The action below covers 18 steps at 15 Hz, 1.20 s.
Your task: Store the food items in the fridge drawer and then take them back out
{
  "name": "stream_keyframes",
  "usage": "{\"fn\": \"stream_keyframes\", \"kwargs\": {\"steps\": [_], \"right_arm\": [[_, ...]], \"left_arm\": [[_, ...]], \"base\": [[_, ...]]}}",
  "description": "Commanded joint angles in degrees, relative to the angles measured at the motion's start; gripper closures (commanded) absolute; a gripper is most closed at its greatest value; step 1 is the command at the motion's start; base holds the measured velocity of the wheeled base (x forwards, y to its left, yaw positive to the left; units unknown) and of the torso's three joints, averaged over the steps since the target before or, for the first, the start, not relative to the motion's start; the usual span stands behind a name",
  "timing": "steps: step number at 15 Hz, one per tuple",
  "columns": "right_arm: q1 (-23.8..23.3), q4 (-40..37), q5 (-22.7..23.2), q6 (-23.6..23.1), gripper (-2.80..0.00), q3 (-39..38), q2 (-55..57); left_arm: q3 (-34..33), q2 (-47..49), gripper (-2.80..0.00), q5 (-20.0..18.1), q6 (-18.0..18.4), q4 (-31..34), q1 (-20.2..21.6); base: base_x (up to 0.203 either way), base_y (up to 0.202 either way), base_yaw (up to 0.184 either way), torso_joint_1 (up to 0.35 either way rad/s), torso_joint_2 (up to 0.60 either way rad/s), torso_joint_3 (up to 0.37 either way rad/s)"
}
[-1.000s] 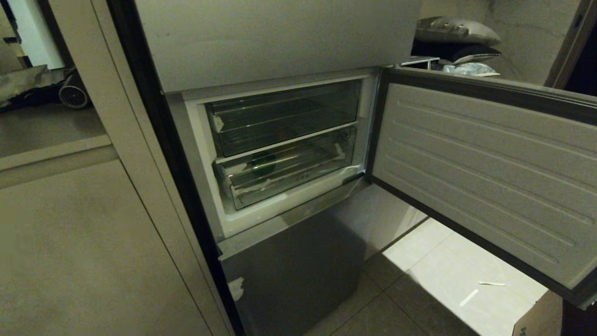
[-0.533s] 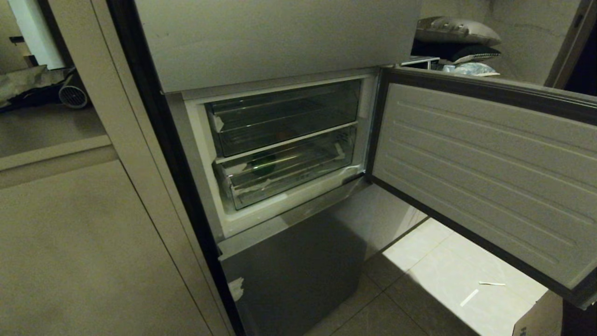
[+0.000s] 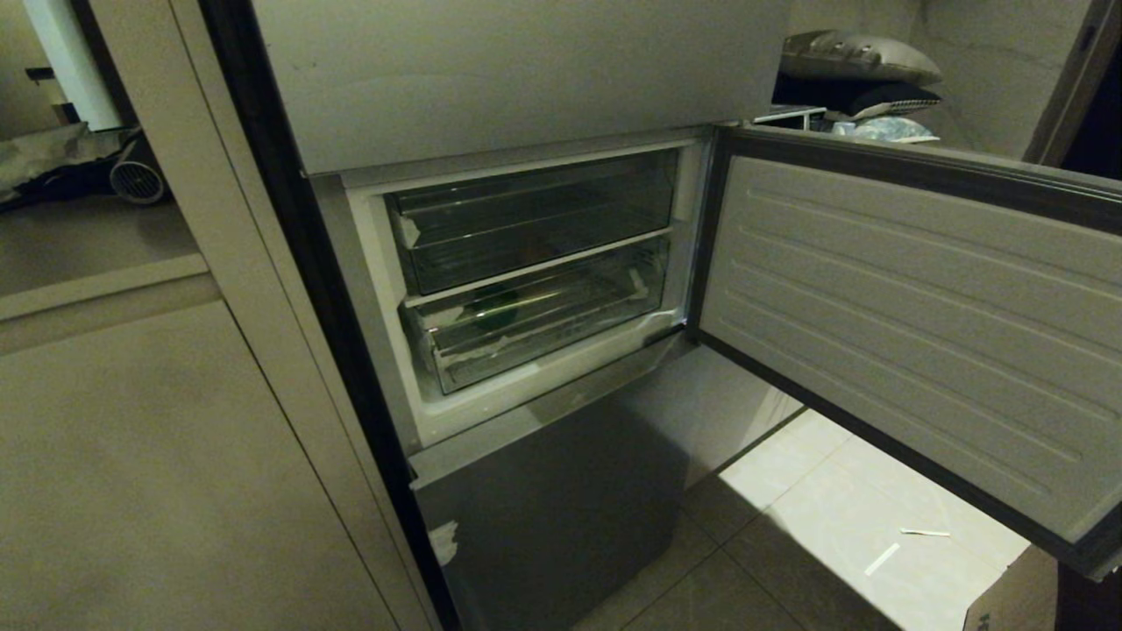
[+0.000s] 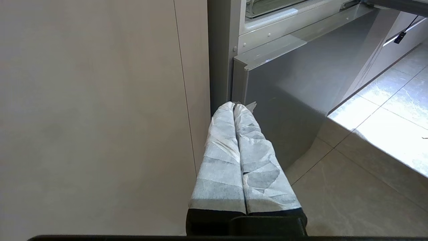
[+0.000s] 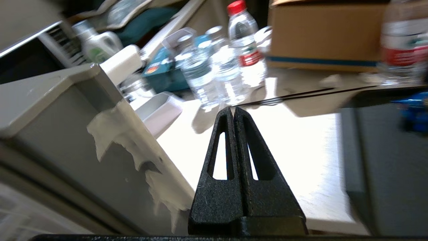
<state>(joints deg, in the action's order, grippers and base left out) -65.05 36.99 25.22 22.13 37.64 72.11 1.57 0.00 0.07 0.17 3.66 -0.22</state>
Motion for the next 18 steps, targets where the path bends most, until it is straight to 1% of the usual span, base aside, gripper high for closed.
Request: {"fn": "stream_keyframes", "kwargs": {"steps": [1,2,6,9,13,18], "right_arm": [[0.00,0.19,5.97,1.20,0.00,1.58,3.67],[0.00,0.19,8.44,1.39,0.00,2.31,4.72],[0.01,0.19,14.75,2.23,0.00,5.10,8.00],[0.01,0.19,15.81,2.31,0.00,5.77,8.31],[0.01,0.19,20.31,2.40,0.00,5.95,8.54],[-0.07,0.10,22.59,2.40,0.00,5.74,8.46]], "left_arm": [[0.01,0.09,0.00,0.02,0.00,0.03,-0.03],[0.01,0.09,0.00,0.01,0.00,0.03,-0.04],[0.01,0.09,0.00,0.04,0.00,0.03,-0.02],[0.01,0.09,0.00,0.02,0.00,0.03,-0.04],[0.01,0.09,0.00,0.01,0.00,0.03,0.04],[0.01,0.09,0.00,0.01,0.00,0.03,-0.04]], "base": [[0.000,0.000,0.000,0.000,0.00,0.000],[0.000,0.000,0.000,0.000,0.00,0.000],[0.000,0.000,0.000,0.000,0.00,0.000],[0.000,0.000,0.000,0.000,0.00,0.000],[0.000,0.000,0.000,0.000,0.00,0.000],[0.000,0.000,0.000,0.000,0.00,0.000]]}}
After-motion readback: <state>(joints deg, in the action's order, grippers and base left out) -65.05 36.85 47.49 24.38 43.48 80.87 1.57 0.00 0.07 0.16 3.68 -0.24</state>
